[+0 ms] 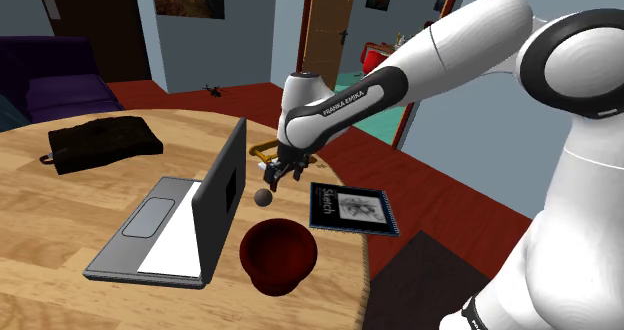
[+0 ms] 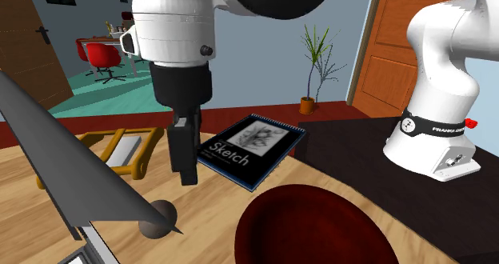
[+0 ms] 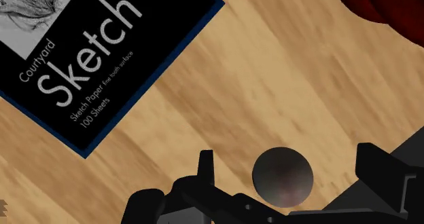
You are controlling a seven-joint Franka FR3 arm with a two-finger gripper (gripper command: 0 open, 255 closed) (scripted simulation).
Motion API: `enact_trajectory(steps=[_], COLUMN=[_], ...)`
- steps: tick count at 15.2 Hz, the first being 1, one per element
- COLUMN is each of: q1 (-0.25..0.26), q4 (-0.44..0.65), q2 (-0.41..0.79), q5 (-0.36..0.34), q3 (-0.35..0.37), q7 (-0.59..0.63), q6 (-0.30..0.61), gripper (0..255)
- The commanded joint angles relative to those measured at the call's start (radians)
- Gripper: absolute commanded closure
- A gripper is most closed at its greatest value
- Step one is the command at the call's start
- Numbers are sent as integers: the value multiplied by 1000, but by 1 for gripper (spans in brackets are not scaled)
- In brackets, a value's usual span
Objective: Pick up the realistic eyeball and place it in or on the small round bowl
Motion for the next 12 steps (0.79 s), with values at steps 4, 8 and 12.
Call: enact_trajectory(steps=[4,8,12], q1=[24,34,37], q4=[170,225,230], q2=[187,258,299], q5=[-24,-31,-36], q3=[-3,-6,-9], q7=[25,32,35], q6=[25,45,81], gripper=[0,0,0])
